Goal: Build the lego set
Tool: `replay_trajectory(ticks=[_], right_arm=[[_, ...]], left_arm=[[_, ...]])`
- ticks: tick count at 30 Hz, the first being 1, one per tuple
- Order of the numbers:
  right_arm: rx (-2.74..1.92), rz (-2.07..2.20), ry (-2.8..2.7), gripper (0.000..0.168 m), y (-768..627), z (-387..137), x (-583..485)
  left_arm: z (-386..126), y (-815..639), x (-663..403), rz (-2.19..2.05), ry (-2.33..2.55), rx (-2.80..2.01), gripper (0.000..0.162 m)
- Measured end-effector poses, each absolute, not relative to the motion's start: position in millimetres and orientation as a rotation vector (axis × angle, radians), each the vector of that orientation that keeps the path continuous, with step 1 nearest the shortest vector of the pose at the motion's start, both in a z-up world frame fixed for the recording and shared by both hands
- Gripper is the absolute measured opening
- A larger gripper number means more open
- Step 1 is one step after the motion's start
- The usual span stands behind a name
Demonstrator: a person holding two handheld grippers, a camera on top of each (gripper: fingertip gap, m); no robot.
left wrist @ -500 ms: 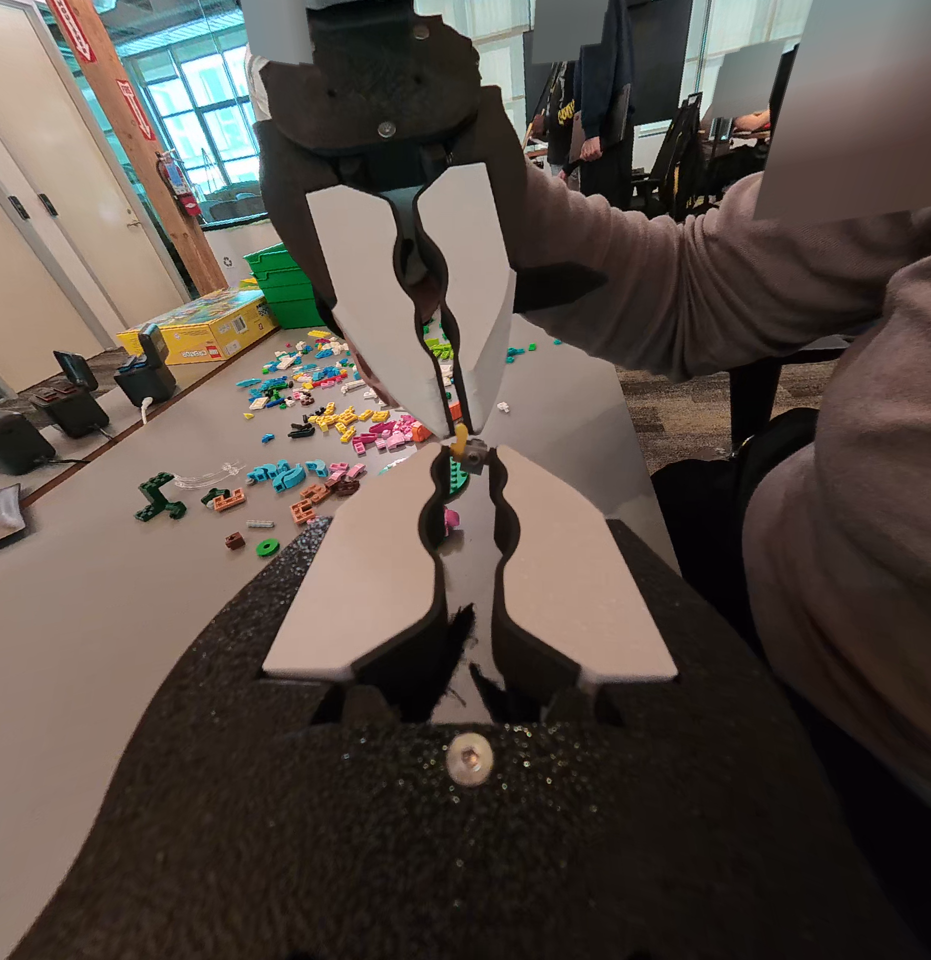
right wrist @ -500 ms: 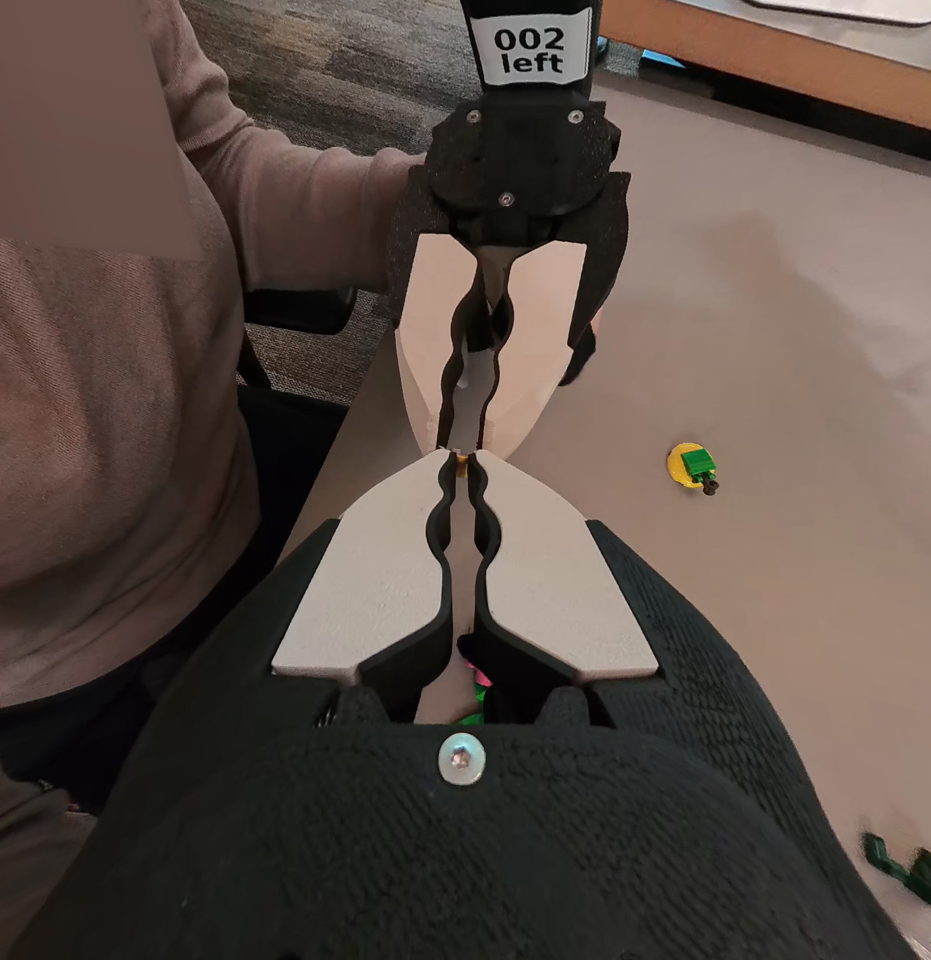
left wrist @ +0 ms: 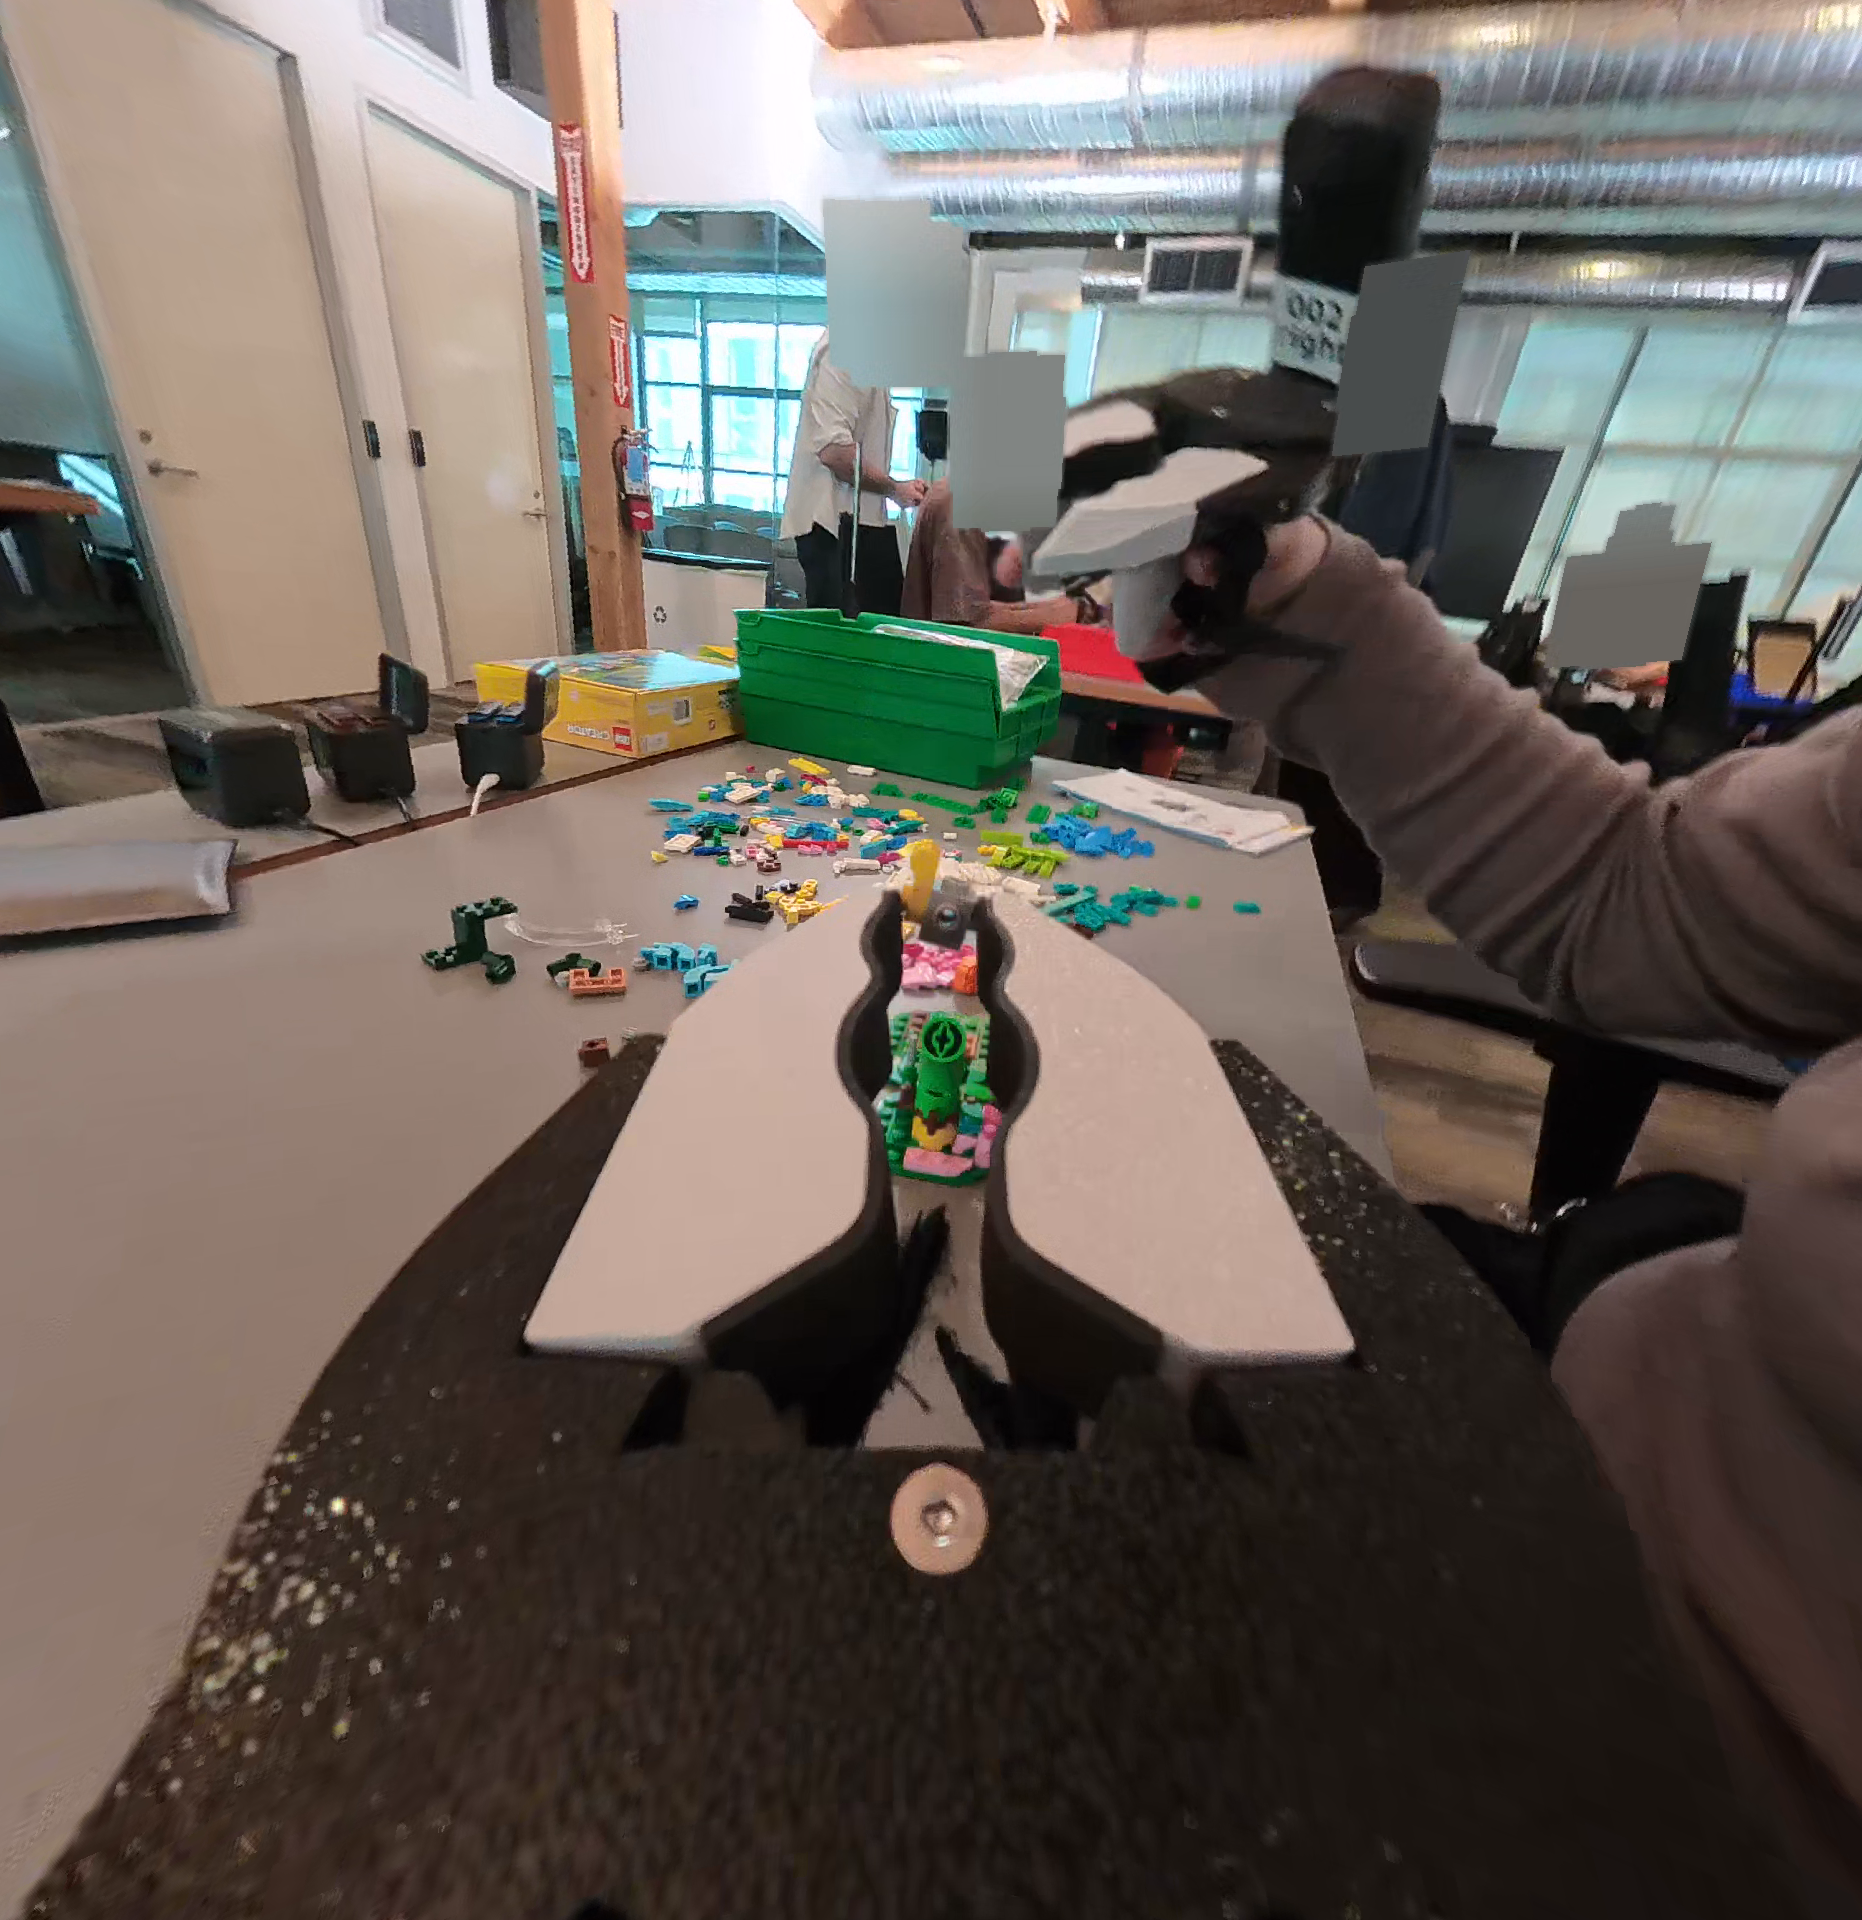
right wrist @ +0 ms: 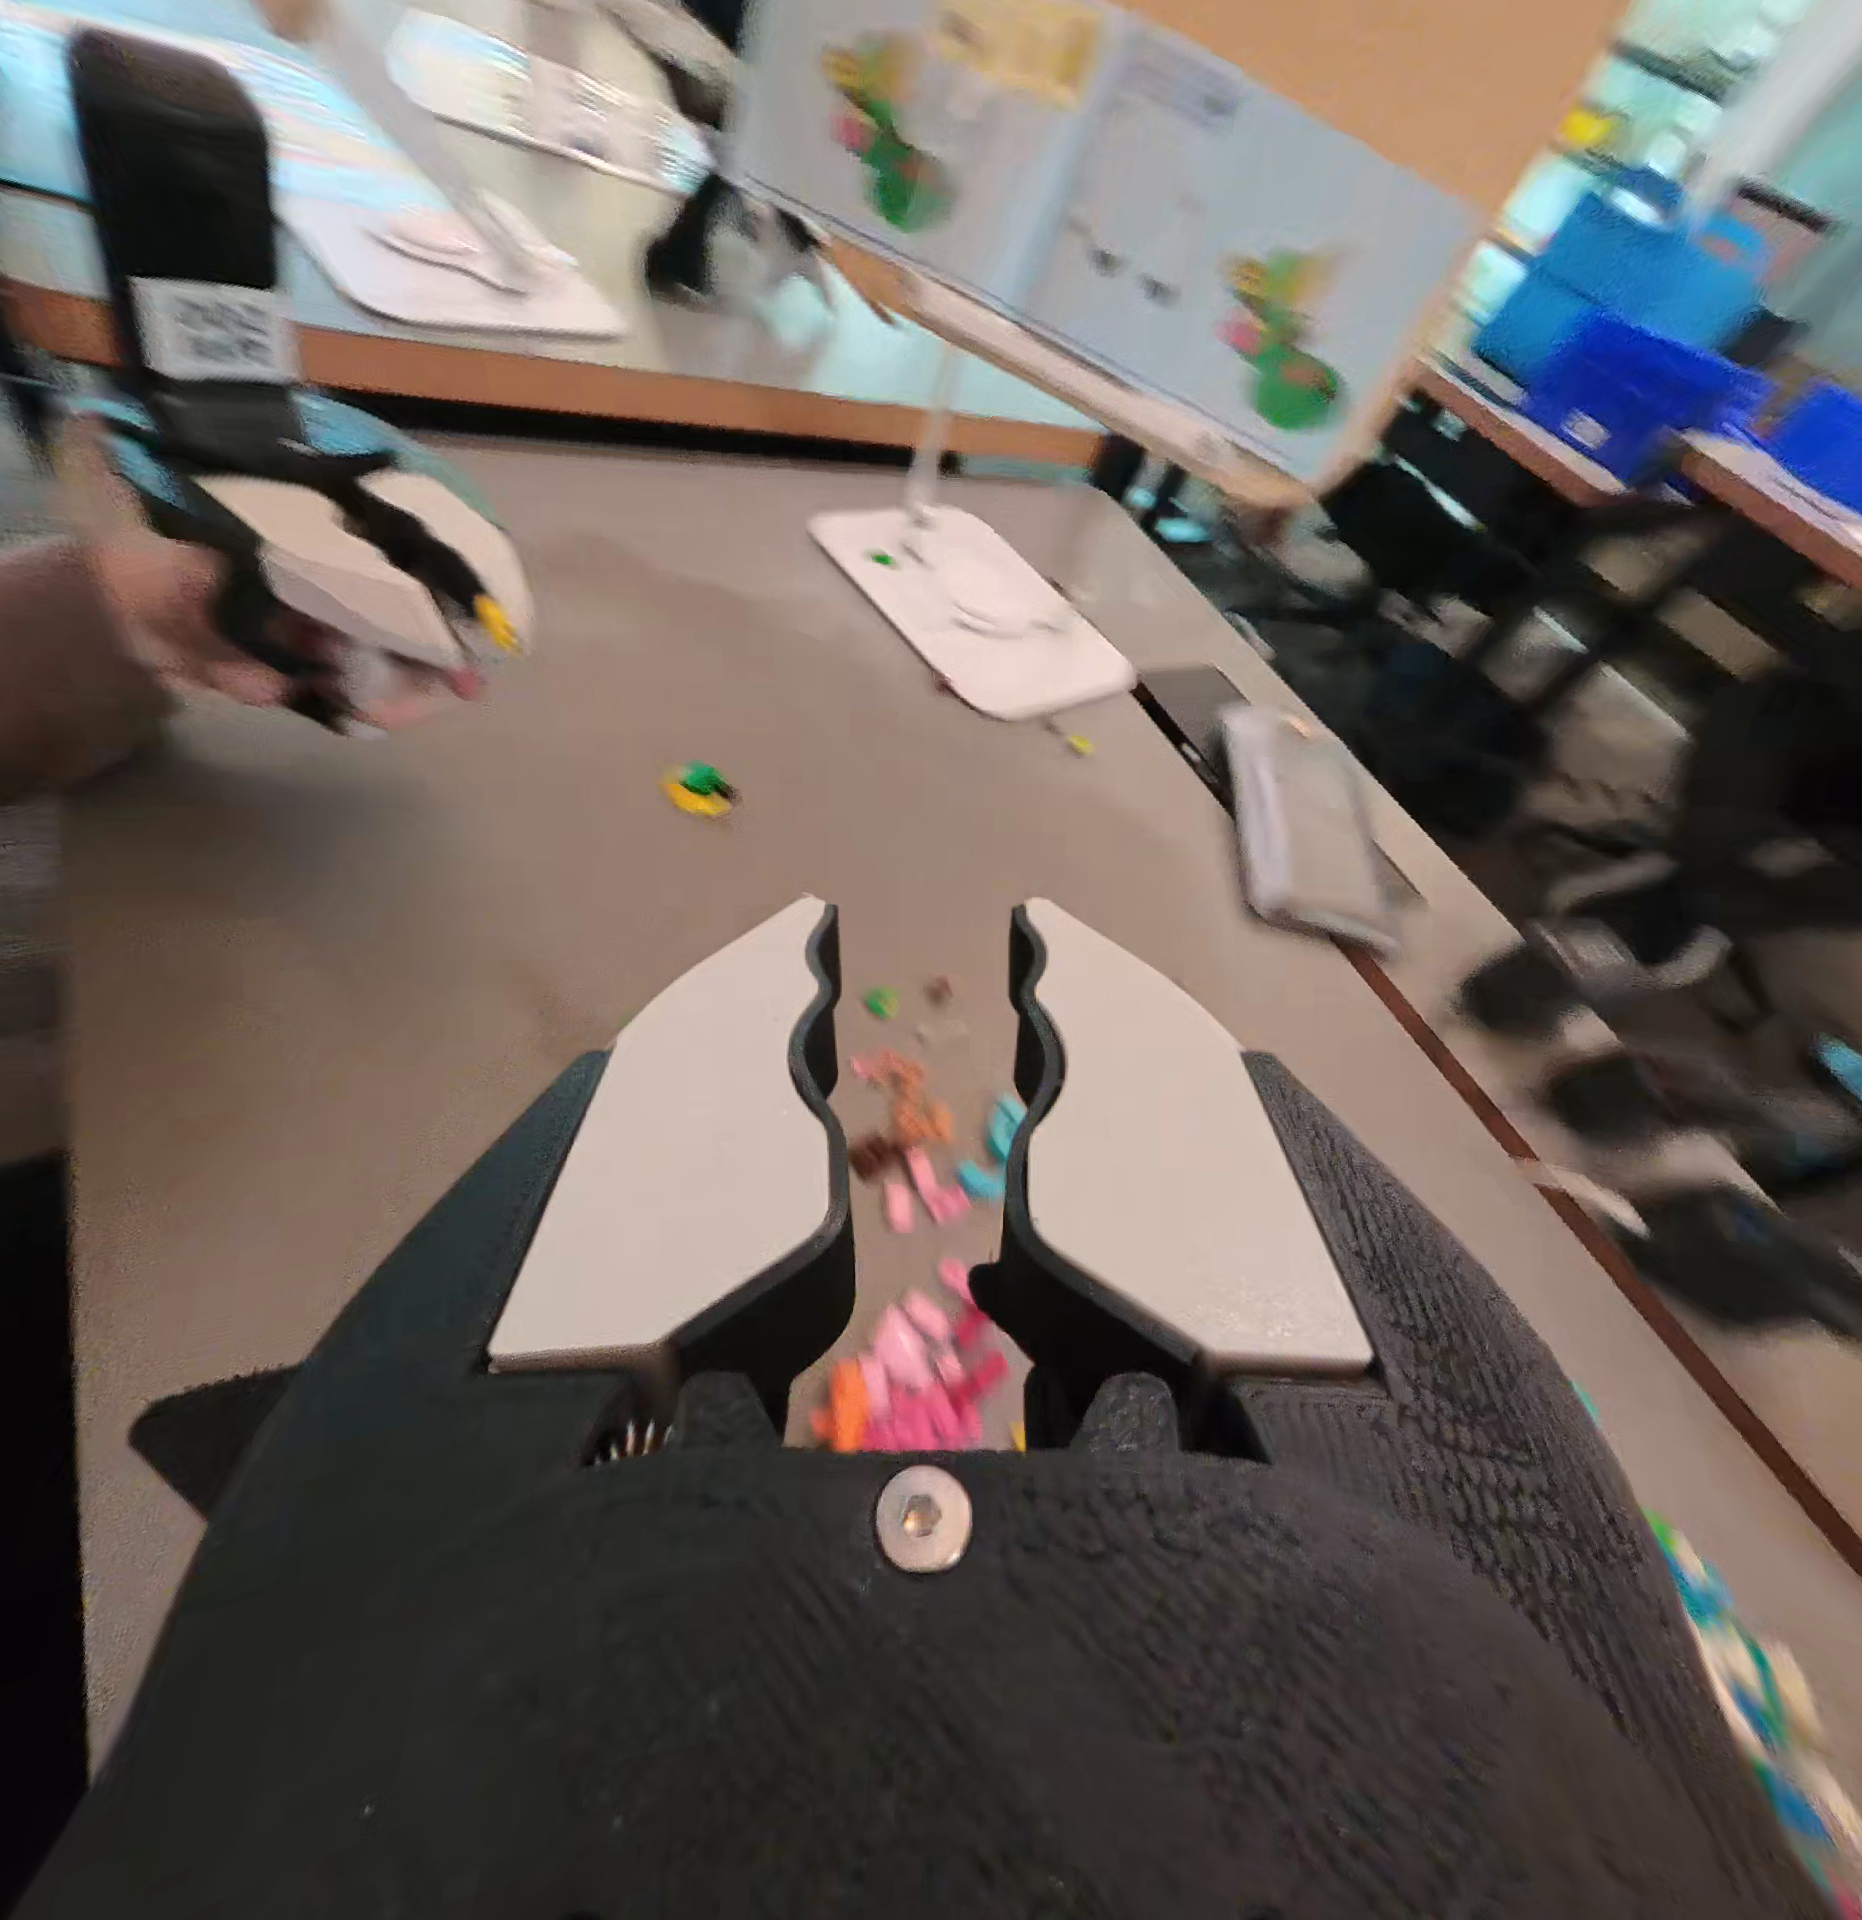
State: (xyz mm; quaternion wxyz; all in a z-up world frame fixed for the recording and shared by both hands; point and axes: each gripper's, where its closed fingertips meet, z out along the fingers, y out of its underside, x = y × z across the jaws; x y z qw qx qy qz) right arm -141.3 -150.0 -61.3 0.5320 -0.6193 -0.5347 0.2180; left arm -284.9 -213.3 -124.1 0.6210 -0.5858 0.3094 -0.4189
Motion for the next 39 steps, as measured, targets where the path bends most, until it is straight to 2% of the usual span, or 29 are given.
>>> replay_trajectory(ticks=[5, 11, 13, 19, 22, 28, 33, 37, 39], right_arm=[[-1.699, 0.243, -1.194, 0.012, -119.9, -94.3, -42.3], [-1.864, 0.165, -1.317, 0.0, -90.2, -157.3, -10.0], [-1.902, 0.087, -1.416, 0.006, -72.3, -177.8, -7.8], [-1.982, -0.006, -1.74, 0.009, -25.4, -224.7, -10.9], [-2.141, 0.1, -1.755, 0.016, -13.8, -239.4, -14.3], [-2.074, 0.004, -2.001, 0.024, -1.6, -257.9, -11.5], [-2.084, 0.029, -2.044, 0.021, -0.8, -260.2, -15.9], [-2.084, 0.012, -2.057, 0.007, -1.0, -263.2, -17.6], [-2.062, -0.01, -2.046, 0.006, -0.1, -260.4, -19.2]], left_arm=[[-123.6, -203.0, -280.4, -1.031, 0.596, -1.294, 0.013], [-116.2, -204.8, -269.0, -1.195, 0.504, -1.176, 0.013], [-118.3, -206.0, -266.4, -1.216, 0.515, -1.179, 0.013], [-121.2, -203.3, -269.0, -1.2, 0.508, -1.193, 0.013], [-123.6, -202.1, -267.3, -1.196, 0.515, -1.209, 0.014], [-129.7, -202.4, -260.7, -1.178, 0.555, -1.244, 0.014], [-132.1, -202.8, -258.7, -1.176, 0.569, -1.259, 0.014], [-132.6, -202.8, -258.6, -1.174, 0.571, -1.263, 0.013], [-132.2, -202.3, -259.2, -1.176, 0.564, -1.262, 0.013]])
